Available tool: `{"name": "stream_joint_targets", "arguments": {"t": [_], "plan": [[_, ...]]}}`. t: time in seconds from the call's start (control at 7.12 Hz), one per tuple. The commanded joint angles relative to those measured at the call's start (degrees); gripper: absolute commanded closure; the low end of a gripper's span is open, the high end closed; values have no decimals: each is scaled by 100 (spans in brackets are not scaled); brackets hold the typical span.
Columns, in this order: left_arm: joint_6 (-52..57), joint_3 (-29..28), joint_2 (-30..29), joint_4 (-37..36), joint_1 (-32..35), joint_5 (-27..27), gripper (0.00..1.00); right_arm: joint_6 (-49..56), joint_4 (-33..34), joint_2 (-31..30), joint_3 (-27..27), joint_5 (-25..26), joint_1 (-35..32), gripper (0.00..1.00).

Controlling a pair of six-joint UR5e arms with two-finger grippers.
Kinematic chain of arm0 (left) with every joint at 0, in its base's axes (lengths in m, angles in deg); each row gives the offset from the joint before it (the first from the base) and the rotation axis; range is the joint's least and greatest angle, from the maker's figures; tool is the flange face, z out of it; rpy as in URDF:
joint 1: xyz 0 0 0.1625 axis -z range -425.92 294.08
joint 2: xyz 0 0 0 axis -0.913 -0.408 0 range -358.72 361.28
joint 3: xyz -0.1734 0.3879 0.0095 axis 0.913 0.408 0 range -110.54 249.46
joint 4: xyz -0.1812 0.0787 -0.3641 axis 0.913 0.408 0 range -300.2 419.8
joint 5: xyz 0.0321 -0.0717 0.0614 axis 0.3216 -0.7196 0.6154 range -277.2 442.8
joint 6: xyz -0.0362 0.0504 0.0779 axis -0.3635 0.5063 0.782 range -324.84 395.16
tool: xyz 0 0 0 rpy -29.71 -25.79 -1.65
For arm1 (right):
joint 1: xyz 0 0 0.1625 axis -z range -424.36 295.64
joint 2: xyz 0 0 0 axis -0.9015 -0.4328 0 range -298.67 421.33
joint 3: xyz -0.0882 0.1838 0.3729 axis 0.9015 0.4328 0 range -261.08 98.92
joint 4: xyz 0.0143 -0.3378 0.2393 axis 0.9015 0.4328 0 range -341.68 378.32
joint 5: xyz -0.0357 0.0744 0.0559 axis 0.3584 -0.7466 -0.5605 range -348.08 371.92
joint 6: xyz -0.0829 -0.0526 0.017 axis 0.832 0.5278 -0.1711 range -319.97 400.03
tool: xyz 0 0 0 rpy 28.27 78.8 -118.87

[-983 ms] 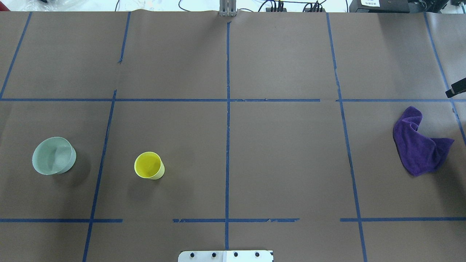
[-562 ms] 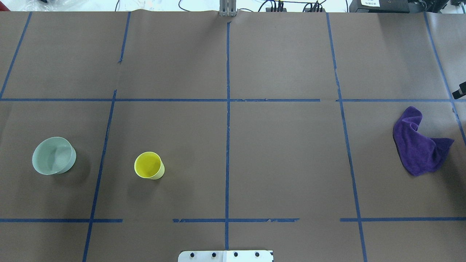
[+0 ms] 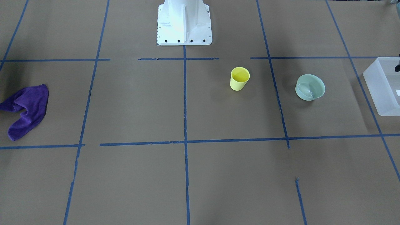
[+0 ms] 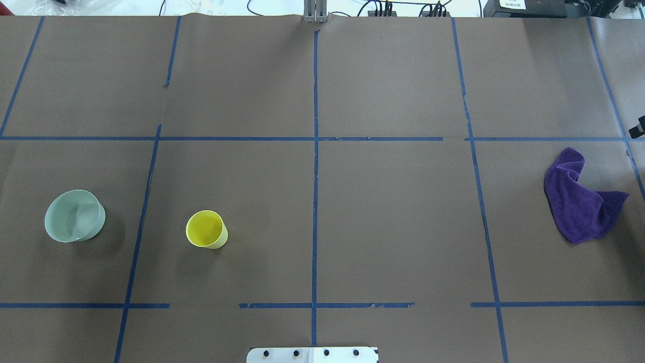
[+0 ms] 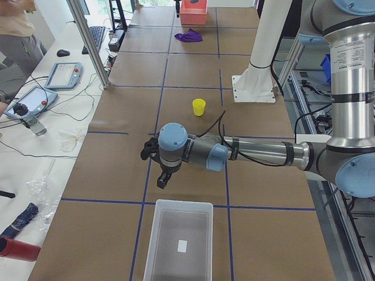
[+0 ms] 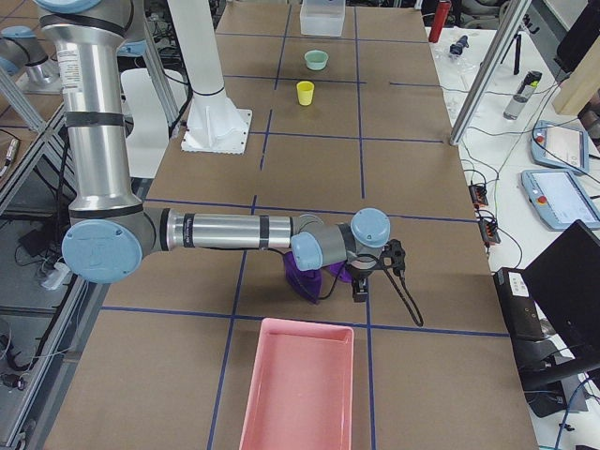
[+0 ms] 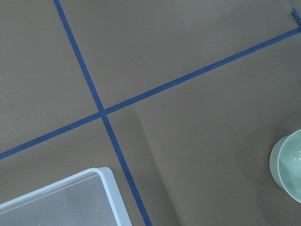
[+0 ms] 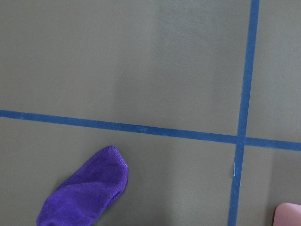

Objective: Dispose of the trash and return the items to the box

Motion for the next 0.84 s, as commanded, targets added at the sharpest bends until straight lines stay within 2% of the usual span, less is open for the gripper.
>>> {"name": "stream_joint_targets", "arguments": {"t": [0.0, 0.14, 0.28, 0.42, 0.7], "plan": [[-732, -8, 16, 832, -22, -106, 0, 29, -19, 8, 32, -22, 4, 0], [-928, -60, 68, 1289, -127, -106, 0, -23, -10, 25, 23, -31, 39, 0], [-1487, -8, 77, 1311, -380, -106, 0, -32, -10, 34, 23, -40, 57, 0], [-2415, 297, 77, 1416, -852, -54, 0, -24, -19, 43, 14, -40, 92, 0], [-3386, 597, 60, 1426, -1259, -18, 0, 29, -36, 34, 14, -31, 223, 0]]}}
